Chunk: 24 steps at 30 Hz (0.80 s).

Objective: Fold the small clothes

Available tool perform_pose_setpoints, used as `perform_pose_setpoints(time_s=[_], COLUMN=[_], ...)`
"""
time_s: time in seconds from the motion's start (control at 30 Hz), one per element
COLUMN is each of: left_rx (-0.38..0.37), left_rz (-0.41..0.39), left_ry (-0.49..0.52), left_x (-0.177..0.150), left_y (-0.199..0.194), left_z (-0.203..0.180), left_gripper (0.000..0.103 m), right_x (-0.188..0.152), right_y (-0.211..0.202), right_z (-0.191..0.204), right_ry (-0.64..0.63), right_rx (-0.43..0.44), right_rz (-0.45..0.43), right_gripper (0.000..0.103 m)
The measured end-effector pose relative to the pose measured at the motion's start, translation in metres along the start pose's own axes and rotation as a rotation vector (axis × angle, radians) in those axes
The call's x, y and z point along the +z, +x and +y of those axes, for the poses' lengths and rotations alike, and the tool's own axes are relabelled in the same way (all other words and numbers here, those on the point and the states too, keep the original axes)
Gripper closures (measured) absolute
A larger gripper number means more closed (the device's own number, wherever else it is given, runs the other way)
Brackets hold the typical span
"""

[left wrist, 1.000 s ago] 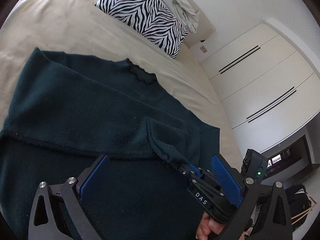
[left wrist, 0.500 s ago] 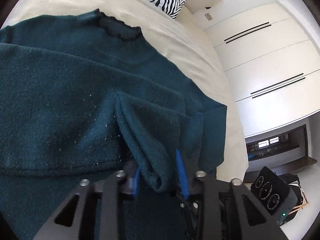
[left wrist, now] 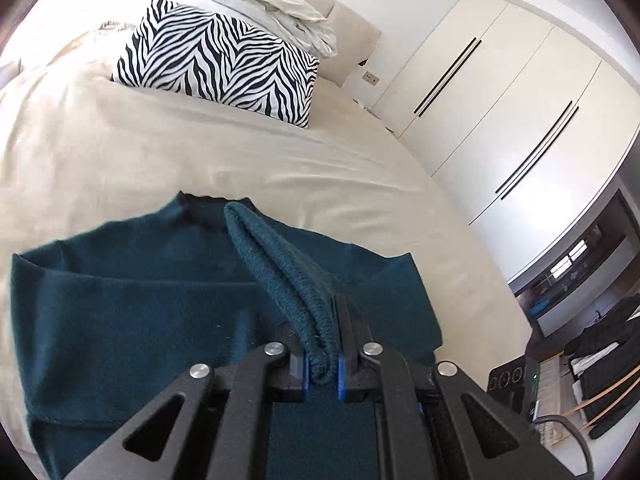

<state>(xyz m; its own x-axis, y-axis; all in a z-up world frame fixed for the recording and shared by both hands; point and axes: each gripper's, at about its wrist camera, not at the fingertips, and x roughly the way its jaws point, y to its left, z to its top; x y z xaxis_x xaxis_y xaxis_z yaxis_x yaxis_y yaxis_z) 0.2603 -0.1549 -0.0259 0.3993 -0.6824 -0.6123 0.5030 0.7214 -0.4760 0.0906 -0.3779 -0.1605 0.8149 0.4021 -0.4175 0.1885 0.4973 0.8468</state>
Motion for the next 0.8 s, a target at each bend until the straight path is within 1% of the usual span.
perform_pose_setpoints(time_s=[0.13, 0.2, 0.27, 0.37, 0.43, 0.5, 0.63, 0.67, 0.73, 0.8], left_rx=[0.057, 0.073, 0.082, 0.097, 0.093, 0.09, 0.123, 0.131, 0.123, 0.119], left_rz=[0.001, -0.001, -0.01, -0.029, -0.045, -0.05, -0.04, -0.042, -0.043, -0.039], left_ry=[-0.051, -0.076, -0.092, -0.089, -0.091, -0.084, -0.068, -0.074, -0.091, -0.091], left_x=[-0.004, -0.01, -0.017, -0.023, -0.021, -0.022, -0.024, -0.024, -0.026, -0.027], left_y=[0.007, 0.007, 0.007, 0.006, 0.007, 0.007, 0.014, 0.015, 0.015, 0.018], left_z=[0.039, 0.057, 0.069, 0.079, 0.085, 0.086, 0.087, 0.089, 0.093, 0.095], left_gripper=[0.093, 0.093, 0.093, 0.093, 0.093, 0.093, 0.093, 0.093, 0.093, 0.093], right_x=[0.015, 0.022, 0.03, 0.042, 0.052, 0.062, 0.077, 0.082, 0.089, 0.094], right_y=[-0.003, 0.001, 0.005, 0.016, 0.018, 0.025, 0.038, 0.036, 0.021, 0.01], right_z=[-0.019, -0.024, -0.028, -0.033, -0.036, -0.039, -0.041, -0.04, -0.039, -0.049], right_ry=[0.168, 0.233, 0.279, 0.34, 0.385, 0.418, 0.461, 0.452, 0.435, 0.473], right_rx=[0.092, 0.119, 0.14, 0.151, 0.191, 0.2, 0.207, 0.209, 0.208, 0.246], right_rz=[-0.039, -0.043, -0.054, -0.064, -0.078, -0.098, -0.105, -0.122, -0.193, -0.241], right_gripper=[0.03, 0.03, 0.03, 0.03, 0.03, 0.03, 0.029, 0.029, 0.029, 0.029])
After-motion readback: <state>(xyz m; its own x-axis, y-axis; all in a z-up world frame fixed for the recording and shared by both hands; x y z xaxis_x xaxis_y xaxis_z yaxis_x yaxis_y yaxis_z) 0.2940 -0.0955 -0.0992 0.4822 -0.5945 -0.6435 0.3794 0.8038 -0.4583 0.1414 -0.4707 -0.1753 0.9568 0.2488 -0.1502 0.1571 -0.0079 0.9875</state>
